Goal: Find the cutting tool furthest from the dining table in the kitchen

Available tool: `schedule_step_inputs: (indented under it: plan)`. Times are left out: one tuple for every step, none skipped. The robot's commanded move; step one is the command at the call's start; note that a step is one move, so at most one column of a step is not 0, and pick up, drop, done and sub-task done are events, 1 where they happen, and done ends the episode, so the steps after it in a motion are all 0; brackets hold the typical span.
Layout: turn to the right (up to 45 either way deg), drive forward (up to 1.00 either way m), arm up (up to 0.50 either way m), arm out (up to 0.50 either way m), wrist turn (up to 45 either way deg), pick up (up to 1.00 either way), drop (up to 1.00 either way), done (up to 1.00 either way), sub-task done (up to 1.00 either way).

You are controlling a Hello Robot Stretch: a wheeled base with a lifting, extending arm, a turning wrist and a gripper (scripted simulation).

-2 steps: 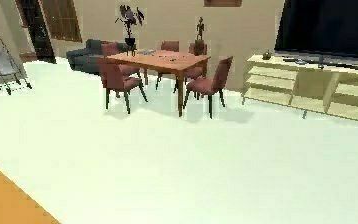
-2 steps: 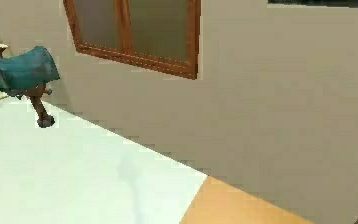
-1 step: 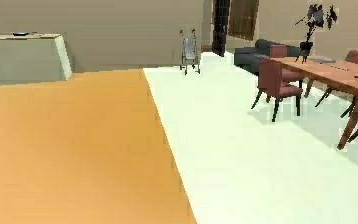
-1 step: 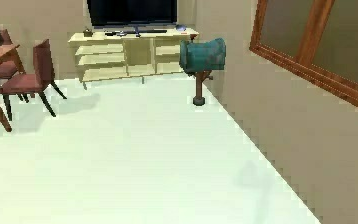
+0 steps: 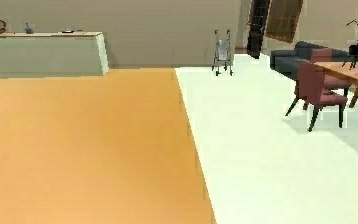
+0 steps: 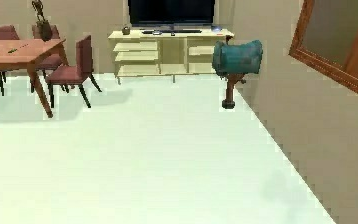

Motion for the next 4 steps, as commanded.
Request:
schedule_step_inputs:
  plan:
    - [0.0, 0.7, 0.0, 0.0, 0.0, 0.0, 0.0, 0.0, 0.0]
    - [-24.0, 0.0, 0.0, 0.0, 0.0, 0.0, 0.0, 0.0, 0.0]
    - [0.0, 1.0, 0.0, 0.0, 0.0, 0.0, 0.0, 0.0, 0.0]
    - [0.0, 1.0, 0.0, 0.0, 0.0, 0.0, 0.0, 0.0, 0.0]
